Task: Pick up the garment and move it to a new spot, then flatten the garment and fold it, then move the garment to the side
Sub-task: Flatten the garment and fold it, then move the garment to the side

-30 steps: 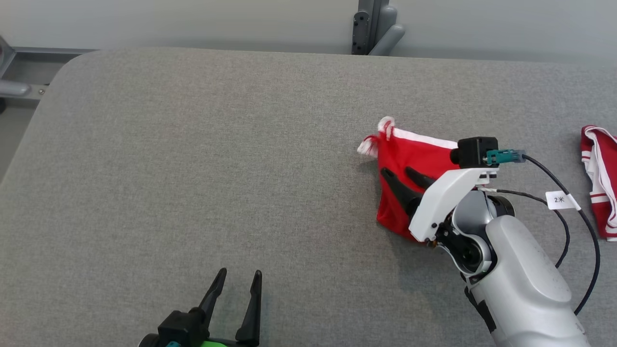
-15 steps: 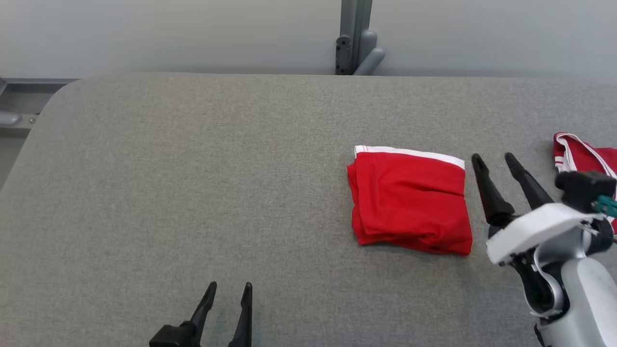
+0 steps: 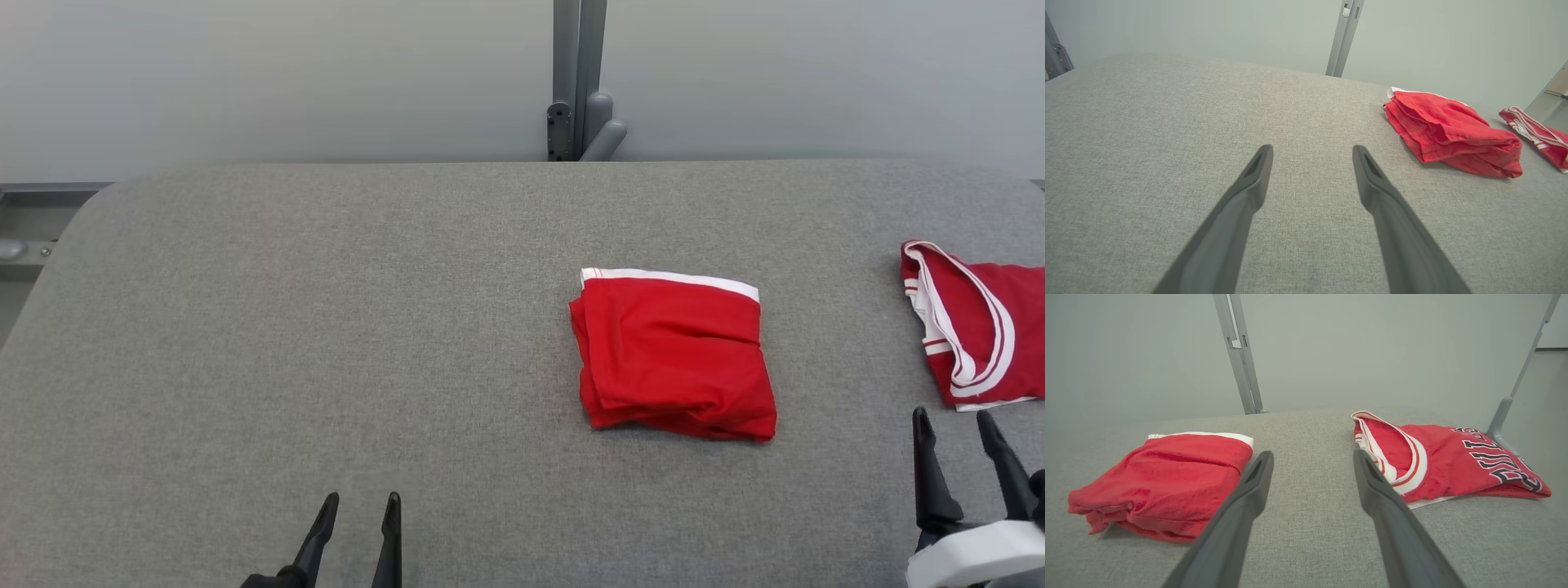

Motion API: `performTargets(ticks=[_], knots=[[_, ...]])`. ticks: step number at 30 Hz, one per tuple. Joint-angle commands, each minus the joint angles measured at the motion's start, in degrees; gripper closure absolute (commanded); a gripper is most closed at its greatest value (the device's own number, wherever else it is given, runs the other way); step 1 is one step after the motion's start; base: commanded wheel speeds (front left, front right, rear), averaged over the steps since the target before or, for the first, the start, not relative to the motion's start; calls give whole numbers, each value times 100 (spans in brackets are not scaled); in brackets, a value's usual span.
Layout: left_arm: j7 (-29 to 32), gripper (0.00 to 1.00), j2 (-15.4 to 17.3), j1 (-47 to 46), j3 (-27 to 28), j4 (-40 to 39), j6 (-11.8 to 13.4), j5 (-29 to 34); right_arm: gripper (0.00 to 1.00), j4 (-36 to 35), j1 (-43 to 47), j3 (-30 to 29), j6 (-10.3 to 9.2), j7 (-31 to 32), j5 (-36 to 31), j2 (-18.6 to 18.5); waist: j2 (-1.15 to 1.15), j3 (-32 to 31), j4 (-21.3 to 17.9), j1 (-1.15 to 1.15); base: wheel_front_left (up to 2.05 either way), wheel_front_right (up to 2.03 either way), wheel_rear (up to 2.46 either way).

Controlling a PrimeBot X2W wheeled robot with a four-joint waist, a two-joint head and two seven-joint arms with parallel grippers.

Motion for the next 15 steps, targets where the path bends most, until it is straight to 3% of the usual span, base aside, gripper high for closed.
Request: performTargets(ticks=[1, 7, 15], knots=[[-12, 0, -26, 96, 54, -40, -19, 55, 0, 74, 98, -24, 1, -35, -49, 53, 0, -41, -21, 0, 0, 0, 0], [-13, 0, -67, 199, 141, -85, -77, 159, 0, 110, 98, -26, 1, -46, -61, 282, 0, -79, -62, 0, 0, 0, 0], [-13, 0, -100, 170, 176, -105, -146, 235, 0, 409, -465, 417, 1, 160, 301, 211, 0, -30, -23, 0, 0, 0, 0]])
